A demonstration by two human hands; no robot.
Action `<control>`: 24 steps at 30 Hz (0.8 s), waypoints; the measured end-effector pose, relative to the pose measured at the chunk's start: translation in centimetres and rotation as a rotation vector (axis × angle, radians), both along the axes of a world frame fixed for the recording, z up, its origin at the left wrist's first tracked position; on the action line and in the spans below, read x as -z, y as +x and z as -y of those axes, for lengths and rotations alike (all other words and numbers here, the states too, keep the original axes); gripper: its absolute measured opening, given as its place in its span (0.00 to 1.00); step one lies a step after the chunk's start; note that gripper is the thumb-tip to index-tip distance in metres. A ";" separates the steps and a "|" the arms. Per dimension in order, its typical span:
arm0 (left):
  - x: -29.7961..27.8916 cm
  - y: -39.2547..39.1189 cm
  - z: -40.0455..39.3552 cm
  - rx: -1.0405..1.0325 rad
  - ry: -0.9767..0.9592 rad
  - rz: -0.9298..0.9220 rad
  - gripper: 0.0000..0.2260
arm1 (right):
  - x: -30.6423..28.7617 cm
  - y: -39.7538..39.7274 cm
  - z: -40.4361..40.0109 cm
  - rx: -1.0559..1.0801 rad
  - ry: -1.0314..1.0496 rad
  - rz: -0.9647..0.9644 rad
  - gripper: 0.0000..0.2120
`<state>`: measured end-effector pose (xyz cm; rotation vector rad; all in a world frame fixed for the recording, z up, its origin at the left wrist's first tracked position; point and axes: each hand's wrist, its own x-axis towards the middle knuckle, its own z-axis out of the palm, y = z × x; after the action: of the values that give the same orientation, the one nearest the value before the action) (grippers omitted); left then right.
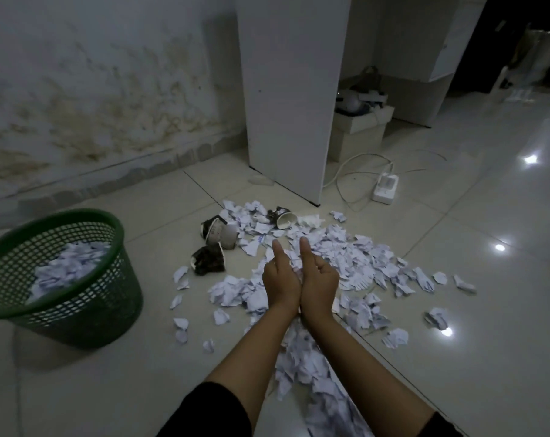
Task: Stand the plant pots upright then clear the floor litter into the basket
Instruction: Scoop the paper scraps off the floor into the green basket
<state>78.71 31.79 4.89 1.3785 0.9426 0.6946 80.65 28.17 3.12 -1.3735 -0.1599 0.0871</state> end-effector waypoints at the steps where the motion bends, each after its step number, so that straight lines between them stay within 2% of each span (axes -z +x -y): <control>1: -0.7 0.0 -0.5 0.001 -0.007 0.010 0.26 | -0.7 0.0 -0.6 0.000 -0.007 0.009 0.29; 11: -9.0 -3.4 -9.6 -0.070 0.059 0.020 0.27 | -9.3 -2.7 -9.6 -0.067 -0.123 0.150 0.27; 17: -13.5 -7.6 -17.5 -0.143 0.093 0.125 0.28 | -13.9 -6.3 -18.0 -0.133 -0.108 0.211 0.26; 24: -13.7 -14.7 -27.0 -0.367 0.052 0.124 0.28 | -15.1 -13.0 -28.0 -0.307 -0.182 0.225 0.28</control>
<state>63.99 58.84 18.57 1.2022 1.0955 1.0754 67.60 56.18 18.17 -1.5305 -0.5628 0.2073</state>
